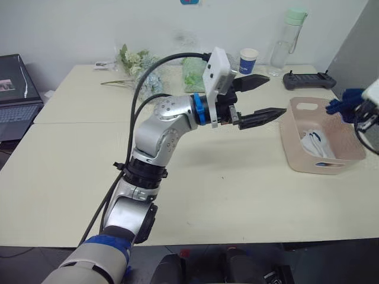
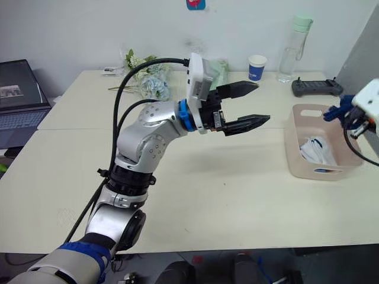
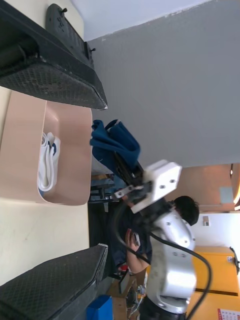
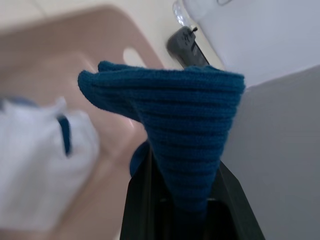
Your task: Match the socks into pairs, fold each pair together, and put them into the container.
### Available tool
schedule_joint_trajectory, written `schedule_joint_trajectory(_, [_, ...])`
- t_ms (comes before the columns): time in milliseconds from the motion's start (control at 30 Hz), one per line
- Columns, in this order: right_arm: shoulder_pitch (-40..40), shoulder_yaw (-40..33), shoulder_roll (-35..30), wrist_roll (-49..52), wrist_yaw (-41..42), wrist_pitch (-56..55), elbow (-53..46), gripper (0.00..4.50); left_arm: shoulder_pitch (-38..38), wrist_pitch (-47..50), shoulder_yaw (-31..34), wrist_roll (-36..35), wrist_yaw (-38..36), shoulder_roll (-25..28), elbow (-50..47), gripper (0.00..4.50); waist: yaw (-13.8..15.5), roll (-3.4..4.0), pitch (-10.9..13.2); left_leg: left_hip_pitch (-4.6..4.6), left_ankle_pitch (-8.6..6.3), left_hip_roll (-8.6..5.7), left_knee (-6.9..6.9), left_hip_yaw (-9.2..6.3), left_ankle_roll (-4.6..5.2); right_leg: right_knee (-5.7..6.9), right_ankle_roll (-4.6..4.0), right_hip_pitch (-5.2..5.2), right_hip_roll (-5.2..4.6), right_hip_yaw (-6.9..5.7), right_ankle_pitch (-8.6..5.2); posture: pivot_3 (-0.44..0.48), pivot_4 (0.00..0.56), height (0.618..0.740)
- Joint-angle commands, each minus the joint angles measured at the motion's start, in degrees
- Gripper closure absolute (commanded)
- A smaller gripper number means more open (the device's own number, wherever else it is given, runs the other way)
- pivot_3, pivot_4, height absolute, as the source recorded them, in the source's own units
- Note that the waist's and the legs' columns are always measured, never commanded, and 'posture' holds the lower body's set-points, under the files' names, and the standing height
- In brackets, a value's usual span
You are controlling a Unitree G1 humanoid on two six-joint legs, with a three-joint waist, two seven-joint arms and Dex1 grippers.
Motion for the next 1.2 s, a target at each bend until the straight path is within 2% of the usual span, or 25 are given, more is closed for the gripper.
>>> schedule_joint_trajectory(33, [-1.77,1.96,2.49,-6.42,-1.02,-9.26,4.77,4.5,1.39,-0.39,-0.66,0.17,0.17,0.06,-3.97,0.02,0.0,0.0,0.0,0.01,0.01,0.02,0.02,0.0,-0.02,0.04,0.0,-0.01,0.02,0.01,0.0,0.0,0.15,0.74])
schedule_joint_trajectory(233, [-3.52,5.0,6.76,-11.39,2.81,-15.24,9.76,4.5,3.64,1.53,-0.66,0.1,1.16,0.72,-7.03,0.02,0.27,0.02,0.02,-0.01,0.07,-0.04,0.05,0.02,-0.14,0.03,0.0,-0.01,0.0,0.05,0.0,0.0,0.15,0.74])
schedule_joint_trajectory(467, [-3.99,6.3,6.33,-12.46,14.07,-16.1,9.72,4.5,4.44,2.82,-0.35,-0.04,1.5,1.89,-8.44,0.02,0.44,0.02,0.02,-0.02,0.07,-0.04,0.06,-0.01,-0.14,0.0,0.0,0.0,-0.03,0.02,0.01,0.0,0.15,0.74])
schedule_joint_trajectory(767, [-7.99,3.37,4.38,-8.48,27.66,-11.73,6.73,1.44,4.05,1.2,-0.57,0.79,0.95,2.28,-6.79,0.0,0.43,0.03,0.03,-0.01,0.07,-0.04,0.08,-0.01,-0.14,0.03,0.0,0.0,-0.04,0.03,0.01,0.0,0.15,0.74])
schedule_joint_trajectory(900, [-12.42,2.3,3.14,-4.69,34.9,-5.2,4.4,0.04,3.96,0.57,-0.63,0.95,0.5,2.14,-6.19,0.0,0.39,0.04,0.03,-0.01,0.07,-0.03,0.09,-0.03,-0.14,0.03,0.0,0.0,-0.05,0.02,0.01,0.0,0.15,0.74])
schedule_joint_trajectory(1033, [-19.74,1.17,2.3,-1.67,40.73,3.93,3.95,0.04,3.86,-0.11,-0.77,1.15,0.18,1.94,-5.61,0.0,0.43,0.07,0.05,-0.01,0.07,-0.04,0.09,-0.04,-0.13,0.04,-0.01,0.0,-0.05,0.01,0.01,0.0,0.15,0.74])
schedule_joint_trajectory(1167, [-24.97,2.28,2.74,-6.02,35.66,-0.21,10.75,0.04,3.91,-0.71,-1.04,1.4,0.0,1.45,-5.34,0.0,0.54,0.06,0.05,-0.04,0.06,-0.04,0.08,-0.09,-0.13,-0.02,-0.01,0.01,-0.08,-0.03,0.01,0.0,0.15,0.74])
schedule_joint_trajectory(1200, [-25.45,2.68,2.92,-7.26,34.11,-2.23,12.75,0.42,3.95,-0.79,-1.11,1.45,-0.05,1.35,-5.36,0.0,0.55,0.06,0.05,-0.04,0.06,-0.05,0.08,-0.08,-0.13,-0.03,-0.01,0.01,-0.09,-0.03,0.01,0.0,0.15,0.74])
